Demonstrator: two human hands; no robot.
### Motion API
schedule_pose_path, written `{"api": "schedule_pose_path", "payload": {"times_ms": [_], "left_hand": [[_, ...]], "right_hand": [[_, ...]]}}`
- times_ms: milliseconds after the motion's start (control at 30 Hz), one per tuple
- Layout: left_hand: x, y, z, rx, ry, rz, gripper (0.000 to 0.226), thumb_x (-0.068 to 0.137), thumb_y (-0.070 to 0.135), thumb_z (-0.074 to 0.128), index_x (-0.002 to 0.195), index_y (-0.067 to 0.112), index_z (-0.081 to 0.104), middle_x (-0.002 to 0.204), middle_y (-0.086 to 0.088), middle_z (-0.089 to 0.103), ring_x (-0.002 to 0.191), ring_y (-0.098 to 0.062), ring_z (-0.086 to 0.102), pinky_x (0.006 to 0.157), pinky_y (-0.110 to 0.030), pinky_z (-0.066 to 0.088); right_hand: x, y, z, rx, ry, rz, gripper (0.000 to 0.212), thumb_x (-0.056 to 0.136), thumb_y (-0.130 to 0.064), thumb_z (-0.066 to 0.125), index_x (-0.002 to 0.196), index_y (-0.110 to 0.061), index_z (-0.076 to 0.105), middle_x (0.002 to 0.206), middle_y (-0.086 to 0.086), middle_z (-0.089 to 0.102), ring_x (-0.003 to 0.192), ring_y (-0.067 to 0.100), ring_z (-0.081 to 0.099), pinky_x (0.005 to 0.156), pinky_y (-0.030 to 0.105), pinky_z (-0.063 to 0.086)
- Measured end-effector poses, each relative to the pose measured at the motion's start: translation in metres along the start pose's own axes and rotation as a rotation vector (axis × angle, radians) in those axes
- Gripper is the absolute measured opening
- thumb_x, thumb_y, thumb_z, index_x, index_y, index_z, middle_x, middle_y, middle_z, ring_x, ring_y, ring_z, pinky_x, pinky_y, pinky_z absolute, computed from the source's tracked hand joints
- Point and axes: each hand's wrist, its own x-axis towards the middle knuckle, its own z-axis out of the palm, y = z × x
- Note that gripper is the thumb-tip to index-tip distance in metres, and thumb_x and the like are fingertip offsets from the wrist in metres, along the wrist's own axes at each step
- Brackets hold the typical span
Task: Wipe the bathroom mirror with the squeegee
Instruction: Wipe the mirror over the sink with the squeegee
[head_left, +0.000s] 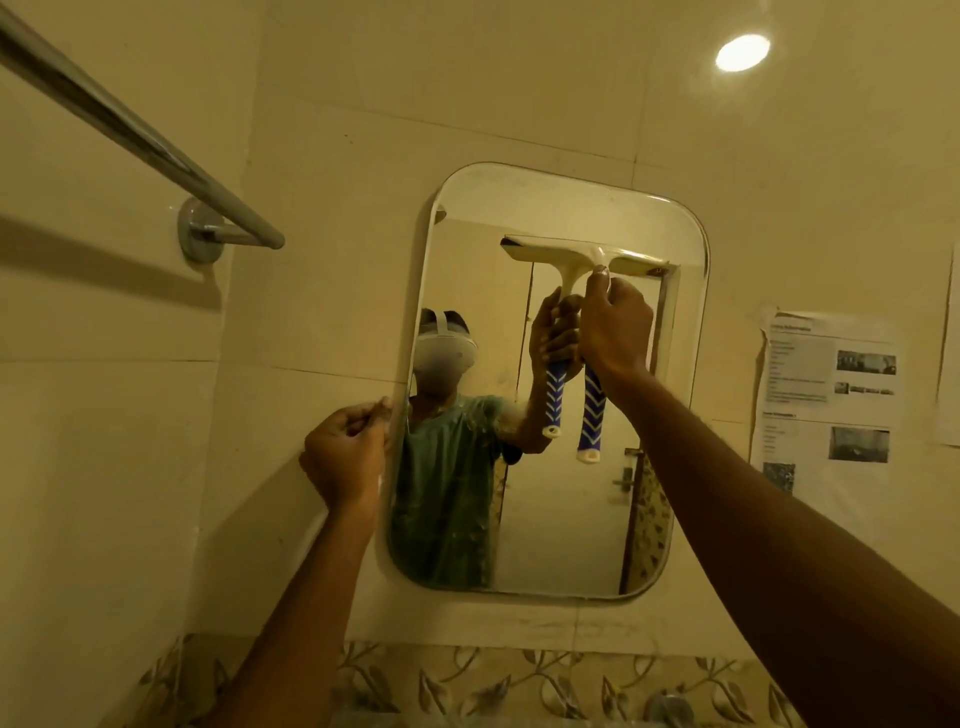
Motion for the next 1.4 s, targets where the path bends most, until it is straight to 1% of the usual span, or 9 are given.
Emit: {"api": "schedule_pose_path", "payload": {"times_ms": [133,300,467,600,800,933,1067,1167,1400], "left_hand": [[0.021,0.032,0.021,0.152,-0.035,0.226,0.016,0.084,0.034,0.068,0.085,0.019,0.072,0.073,0.007,0.068,0.070,-0.013,0.068,0.067,-0.031,0.057],[0.046,0.072,0.056,0.213,-0.066,0.290,0.031,0.091,0.038,0.059,0.093,0.010,0.071,0.083,-0.002,0.071,0.066,-0.008,0.061,0.054,-0.012,0.040],[0.060,0.086,0.075,0.315,-0.066,0.192,0.040,0.089,0.050,0.054,0.084,0.012,0.067,0.078,0.000,0.065,0.067,-0.012,0.058,0.063,-0.026,0.040],[0.068,0.085,0.073,0.369,-0.121,0.177,0.037,0.091,0.047,0.054,0.071,0.016,0.061,0.068,0.004,0.061,0.063,-0.012,0.059,0.062,-0.028,0.046],[0.066,0.084,0.069,0.384,-0.140,0.214,0.036,0.092,0.047,0.052,0.072,0.018,0.061,0.076,-0.002,0.067,0.073,-0.021,0.065,0.071,-0.038,0.056],[0.067,0.084,0.065,0.390,-0.185,0.230,0.040,0.093,0.048,0.050,0.084,0.012,0.066,0.086,-0.006,0.070,0.079,-0.022,0.065,0.072,-0.038,0.055],[0.069,0.081,0.064,0.448,-0.181,0.288,0.040,0.094,0.048,0.049,0.078,0.014,0.061,0.080,-0.005,0.066,0.073,-0.020,0.061,0.061,-0.030,0.045],[0.072,0.078,0.062,0.467,-0.195,0.309,0.042,0.093,0.051,0.048,0.075,0.014,0.059,0.078,-0.005,0.067,0.070,-0.021,0.062,0.064,-0.032,0.051],[0.078,0.075,0.060,0.480,-0.222,0.360,0.045,0.094,0.051,0.046,0.073,0.013,0.060,0.070,-0.002,0.060,0.068,-0.019,0.053,0.062,-0.030,0.037]], "right_hand": [[0.013,-0.007,0.004,0.018,-0.010,-0.001,0.033,0.105,-0.032,0.036,0.087,-0.016,0.058,0.067,0.000,0.066,0.053,0.006,0.064,0.056,0.019,0.054],[0.034,-0.014,0.008,-0.062,-0.002,-0.039,0.038,0.105,-0.035,0.034,0.080,-0.016,0.056,0.062,-0.003,0.062,0.046,-0.002,0.058,0.047,0.007,0.046],[0.055,-0.024,0.014,-0.181,-0.017,-0.051,0.043,0.106,-0.036,0.028,0.073,-0.020,0.051,0.062,-0.003,0.059,0.050,0.004,0.057,0.049,0.014,0.043],[0.032,-0.013,0.018,-0.211,-0.071,0.002,0.042,0.104,-0.040,0.030,0.088,-0.012,0.057,0.068,0.001,0.061,0.050,0.004,0.058,0.044,0.017,0.042],[-0.088,0.034,0.013,-0.158,-0.099,0.100,0.039,0.100,-0.050,0.029,0.085,-0.023,0.053,0.068,-0.002,0.064,0.053,0.006,0.065,0.047,0.020,0.052],[-0.081,0.031,0.006,-0.183,-0.128,0.100,0.037,0.104,-0.044,0.030,0.083,-0.024,0.053,0.072,0.001,0.065,0.059,0.012,0.066,0.054,0.033,0.059],[-0.008,0.002,0.002,-0.206,-0.033,-0.049,0.041,0.105,-0.039,0.030,0.075,-0.022,0.053,0.060,-0.004,0.059,0.042,0.001,0.057,0.039,0.018,0.048],[0.026,-0.009,0.004,-0.226,-0.009,-0.087,0.041,0.105,-0.038,0.031,0.078,-0.019,0.054,0.059,-0.006,0.056,0.041,-0.009,0.054,0.035,0.004,0.034],[-0.059,0.047,0.010,-0.243,-0.028,0.029,0.040,0.103,-0.045,0.030,0.083,-0.022,0.057,0.067,-0.003,0.064,0.054,0.002,0.064,0.044,0.016,0.051]]}}
